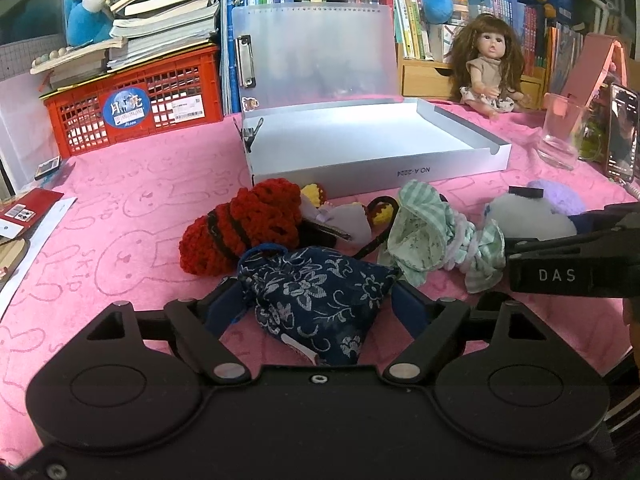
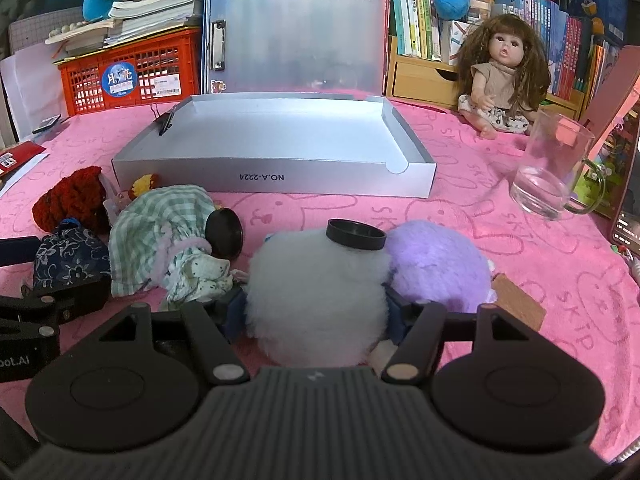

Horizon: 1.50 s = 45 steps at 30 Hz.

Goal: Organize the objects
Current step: 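Grasp the blue floral pouch with the left tool while the right tool grasps the white fluffy ball, then carry the pouch into the box with the left tool while the right tool carries the ball in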

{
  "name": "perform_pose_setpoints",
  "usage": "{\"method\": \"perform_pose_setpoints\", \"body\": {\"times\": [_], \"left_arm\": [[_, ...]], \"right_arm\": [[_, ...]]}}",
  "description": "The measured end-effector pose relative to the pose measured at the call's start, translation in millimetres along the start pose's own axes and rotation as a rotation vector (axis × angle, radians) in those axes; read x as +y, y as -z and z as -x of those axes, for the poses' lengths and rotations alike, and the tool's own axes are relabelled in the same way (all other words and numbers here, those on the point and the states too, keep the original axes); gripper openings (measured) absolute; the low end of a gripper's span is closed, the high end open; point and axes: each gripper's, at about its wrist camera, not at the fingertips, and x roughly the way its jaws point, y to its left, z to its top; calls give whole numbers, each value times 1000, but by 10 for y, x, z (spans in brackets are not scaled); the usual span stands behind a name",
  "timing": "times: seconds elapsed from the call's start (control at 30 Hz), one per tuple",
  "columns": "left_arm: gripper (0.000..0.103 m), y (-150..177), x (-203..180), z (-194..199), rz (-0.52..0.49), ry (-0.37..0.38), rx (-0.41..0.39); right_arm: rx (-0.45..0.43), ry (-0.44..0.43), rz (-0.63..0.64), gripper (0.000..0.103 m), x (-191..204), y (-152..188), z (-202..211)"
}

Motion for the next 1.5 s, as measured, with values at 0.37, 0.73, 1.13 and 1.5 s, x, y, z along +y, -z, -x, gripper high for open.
{"method": "perform_pose_setpoints", "body": {"times": [0.37, 0.73, 1.13, 1.5], "left_arm": [[38, -38, 90, 71, 54, -4, -26], [36, -115, 114, 212, 83, 4, -50], [36, -261, 97, 391, 82, 12, -111], [36, -674, 241, 372, 110, 71, -127]], "right_arm": [[-13, -1, 2, 64, 44, 6, 42], [-64, -30, -6, 64, 43, -78, 221], [-81, -69, -61, 65, -65, -135, 307], [-79, -83, -76, 65, -187, -407, 325]]}}
